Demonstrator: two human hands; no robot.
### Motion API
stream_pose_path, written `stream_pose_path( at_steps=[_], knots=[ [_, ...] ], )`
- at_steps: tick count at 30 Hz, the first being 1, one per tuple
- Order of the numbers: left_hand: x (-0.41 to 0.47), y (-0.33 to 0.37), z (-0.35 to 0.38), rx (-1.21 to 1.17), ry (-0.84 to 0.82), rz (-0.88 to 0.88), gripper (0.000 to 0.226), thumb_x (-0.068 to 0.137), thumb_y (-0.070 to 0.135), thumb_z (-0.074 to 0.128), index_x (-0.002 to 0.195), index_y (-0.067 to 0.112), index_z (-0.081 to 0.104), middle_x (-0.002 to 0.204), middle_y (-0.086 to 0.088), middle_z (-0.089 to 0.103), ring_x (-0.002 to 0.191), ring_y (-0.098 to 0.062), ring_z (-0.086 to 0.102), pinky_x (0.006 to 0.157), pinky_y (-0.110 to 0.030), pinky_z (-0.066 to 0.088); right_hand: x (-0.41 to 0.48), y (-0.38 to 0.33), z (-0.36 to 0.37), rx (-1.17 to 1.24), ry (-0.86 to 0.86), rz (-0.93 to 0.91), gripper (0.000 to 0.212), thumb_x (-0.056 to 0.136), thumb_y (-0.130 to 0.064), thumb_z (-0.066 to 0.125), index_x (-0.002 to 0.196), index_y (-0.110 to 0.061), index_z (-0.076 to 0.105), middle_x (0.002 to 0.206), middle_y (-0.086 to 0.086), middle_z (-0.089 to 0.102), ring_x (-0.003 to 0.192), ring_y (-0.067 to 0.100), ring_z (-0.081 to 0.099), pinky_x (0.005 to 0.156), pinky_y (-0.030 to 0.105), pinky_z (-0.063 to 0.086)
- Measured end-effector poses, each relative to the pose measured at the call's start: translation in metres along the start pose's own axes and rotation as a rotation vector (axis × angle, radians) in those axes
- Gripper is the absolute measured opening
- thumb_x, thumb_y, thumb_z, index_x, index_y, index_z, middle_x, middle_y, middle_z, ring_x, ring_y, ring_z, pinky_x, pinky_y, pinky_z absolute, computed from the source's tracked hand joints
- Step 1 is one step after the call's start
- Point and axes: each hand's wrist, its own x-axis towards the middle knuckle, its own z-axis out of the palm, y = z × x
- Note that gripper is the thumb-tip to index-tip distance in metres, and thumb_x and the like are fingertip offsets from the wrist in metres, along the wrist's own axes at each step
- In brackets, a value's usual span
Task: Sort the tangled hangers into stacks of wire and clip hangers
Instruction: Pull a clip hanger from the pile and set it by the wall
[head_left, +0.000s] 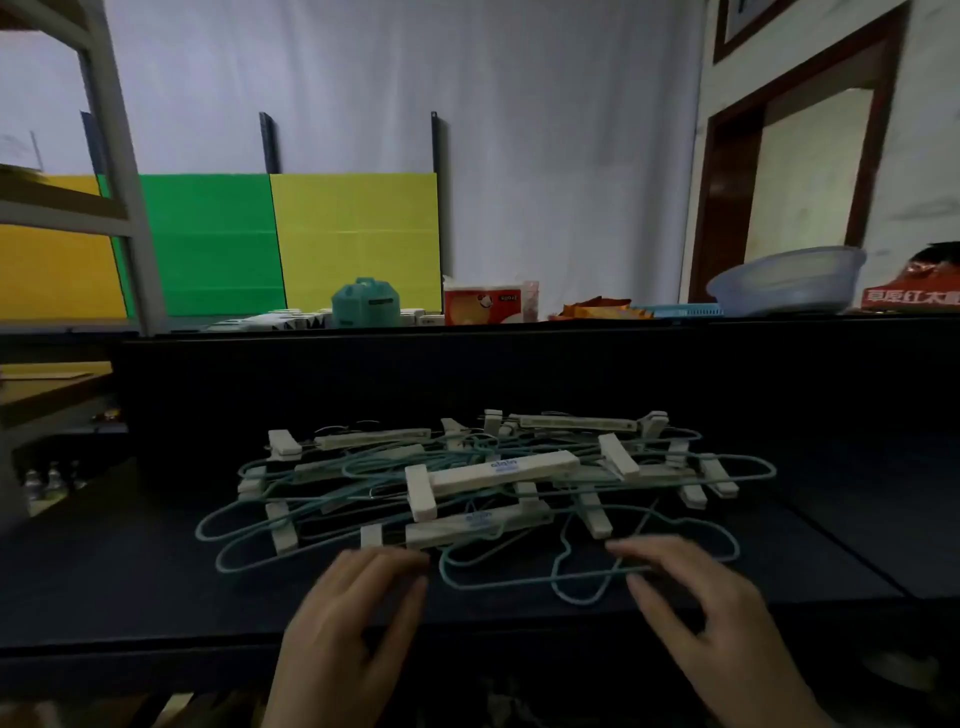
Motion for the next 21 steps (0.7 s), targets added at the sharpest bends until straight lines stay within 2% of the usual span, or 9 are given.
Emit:
stream_pose_path(
  at_steps=[1, 3, 5, 7, 9, 13, 16, 18, 21],
  knots=[
    [0.01, 0.0, 0.002, 0.011, 0.054, 0.038, 0.03, 0.083, 0.045, 0.04, 0.094, 0.029, 0.064, 0.09, 0.022, 0.058, 0.088, 0.004, 0.052, 0.073, -0.016, 0.043, 0.01, 0.003, -0.003, 0.01, -0.02, 0.008, 0.022, 0.083, -0.033, 0.055, 0.099, -0.047, 0.059, 0.111, -0.031, 0.056, 0.103, -0.009, 0.053, 0.087, 0.012, 0.04],
    [0.034, 0.004, 0.005, 0.052, 0.05, 0.046, 0.029, 0.087, 0.043, 0.043, 0.097, 0.026, 0.064, 0.092, 0.02, 0.056, 0.089, 0.001, 0.05, 0.068, -0.018, 0.044, 0.03, 0.01, -0.01, -0.006, -0.039, -0.001, 0.021, 0.083, -0.039, 0.05, 0.101, -0.046, 0.059, 0.107, -0.03, 0.059, 0.104, -0.009, 0.052, 0.086, 0.008, 0.04],
    [0.059, 0.006, 0.01, 0.124, 0.048, 0.078, 0.023, 0.09, 0.037, 0.049, 0.099, 0.023, 0.065, 0.092, 0.018, 0.055, 0.086, -0.001, 0.053, 0.065, -0.014, 0.043, 0.054, 0.022, -0.016, -0.043, -0.026, -0.018, 0.021, 0.086, -0.034, 0.053, 0.104, -0.04, 0.061, 0.106, -0.027, 0.06, 0.105, -0.008, 0.052, 0.087, 0.011, 0.041],
    [0.079, 0.008, 0.018, 0.209, 0.032, 0.119, 0.019, 0.089, 0.03, 0.054, 0.097, 0.019, 0.066, 0.09, 0.011, 0.061, 0.082, -0.01, 0.06, 0.066, -0.019, 0.045, 0.077, 0.035, -0.019, -0.06, -0.016, -0.055, 0.02, 0.088, -0.03, 0.054, 0.106, -0.033, 0.063, 0.106, -0.022, 0.061, 0.102, -0.006, 0.054, 0.086, 0.013, 0.043],
    [0.099, 0.007, 0.027, 0.268, 0.012, 0.131, 0.015, 0.087, 0.027, 0.059, 0.097, 0.017, 0.066, 0.092, 0.005, 0.066, 0.083, -0.015, 0.063, 0.067, -0.024, 0.046, 0.104, 0.05, -0.023, -0.048, -0.005, -0.067, 0.018, 0.089, -0.022, 0.057, 0.104, -0.027, 0.065, 0.103, -0.02, 0.062, 0.099, -0.006, 0.055, 0.084, 0.01, 0.043],
    [0.13, -0.003, 0.048, 0.303, -0.103, 0.075, 0.027, 0.091, 0.043, 0.044, 0.107, 0.027, 0.059, 0.104, 0.014, 0.059, 0.096, -0.007, 0.055, 0.076, -0.019, 0.042, 0.154, 0.083, -0.026, -0.022, -0.024, -0.059, 0.018, 0.09, -0.012, 0.057, 0.1, -0.025, 0.066, 0.097, -0.014, 0.063, 0.093, -0.004, 0.058, 0.078, 0.007, 0.044],
    [0.144, -0.01, 0.058, 0.412, -0.258, 0.071, 0.028, 0.091, 0.053, 0.035, 0.099, 0.035, 0.055, 0.092, 0.02, 0.05, 0.081, -0.001, 0.047, 0.063, -0.017, 0.037, 0.187, 0.11, -0.021, -0.072, -0.128, -0.029, 0.019, 0.092, -0.013, 0.054, 0.103, -0.025, 0.064, 0.098, -0.015, 0.06, 0.09, -0.007, 0.055, 0.074, 0.002, 0.042],
    [0.148, -0.012, 0.06, 0.435, -0.382, 0.052, 0.033, 0.089, 0.058, 0.033, 0.095, 0.036, 0.056, 0.086, 0.019, 0.05, 0.075, -0.001, 0.047, 0.062, -0.02, 0.041, 0.206, 0.127, -0.015, -0.145, -0.229, -0.008, 0.021, 0.093, -0.015, 0.053, 0.11, -0.023, 0.063, 0.104, -0.01, 0.06, 0.094, -0.001, 0.055, 0.078, 0.007, 0.041],
    [0.151, -0.015, 0.059, 0.379, -0.481, 0.028, 0.039, 0.086, 0.063, 0.032, 0.091, 0.035, 0.059, 0.084, 0.017, 0.054, 0.073, -0.001, 0.05, 0.065, -0.024, 0.044, 0.226, 0.146, -0.004, -0.291, -0.39, 0.036, 0.029, 0.094, -0.024, 0.051, 0.122, -0.02, 0.057, 0.12, -0.002, 0.06, 0.106, 0.011, 0.055, 0.09, 0.023, 0.044]
  ],
)
